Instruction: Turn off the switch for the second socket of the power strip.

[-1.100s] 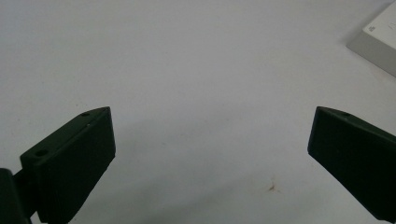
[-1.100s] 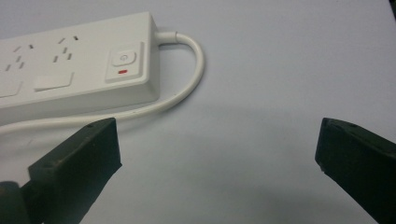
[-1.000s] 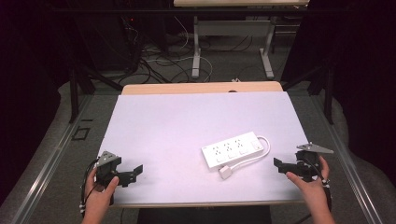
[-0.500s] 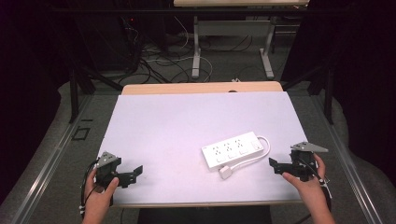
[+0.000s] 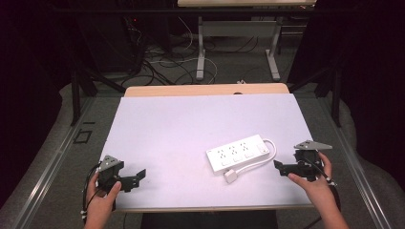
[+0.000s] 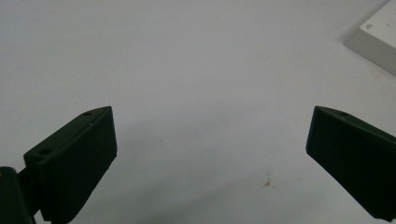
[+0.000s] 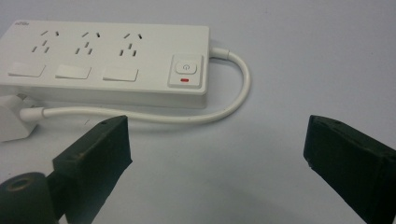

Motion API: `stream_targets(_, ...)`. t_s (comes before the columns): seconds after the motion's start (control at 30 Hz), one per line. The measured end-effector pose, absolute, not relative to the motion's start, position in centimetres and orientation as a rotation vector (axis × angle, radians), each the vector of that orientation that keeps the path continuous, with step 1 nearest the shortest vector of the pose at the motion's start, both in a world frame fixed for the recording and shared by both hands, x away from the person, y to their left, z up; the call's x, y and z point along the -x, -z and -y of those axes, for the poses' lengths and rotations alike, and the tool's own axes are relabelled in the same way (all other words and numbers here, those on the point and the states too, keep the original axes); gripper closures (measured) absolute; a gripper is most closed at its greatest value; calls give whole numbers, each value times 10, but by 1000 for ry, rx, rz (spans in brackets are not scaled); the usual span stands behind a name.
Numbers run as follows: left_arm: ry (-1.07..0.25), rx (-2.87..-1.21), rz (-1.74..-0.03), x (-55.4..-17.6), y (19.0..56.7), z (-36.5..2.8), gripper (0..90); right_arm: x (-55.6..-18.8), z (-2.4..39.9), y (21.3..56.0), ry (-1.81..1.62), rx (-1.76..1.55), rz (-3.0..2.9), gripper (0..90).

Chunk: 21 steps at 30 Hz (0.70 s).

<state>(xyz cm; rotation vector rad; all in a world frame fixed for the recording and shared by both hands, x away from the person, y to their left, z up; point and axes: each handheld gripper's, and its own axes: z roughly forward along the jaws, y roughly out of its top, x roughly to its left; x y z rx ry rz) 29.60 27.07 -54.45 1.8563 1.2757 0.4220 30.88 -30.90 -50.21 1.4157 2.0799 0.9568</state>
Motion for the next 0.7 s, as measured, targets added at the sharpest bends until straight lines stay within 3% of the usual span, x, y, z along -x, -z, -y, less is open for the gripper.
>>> stream_targets(0.7, -422, -1856, -1275, -296, 545, -271, 20, -318, 302, 487, -864, -1350, -2213, 135)
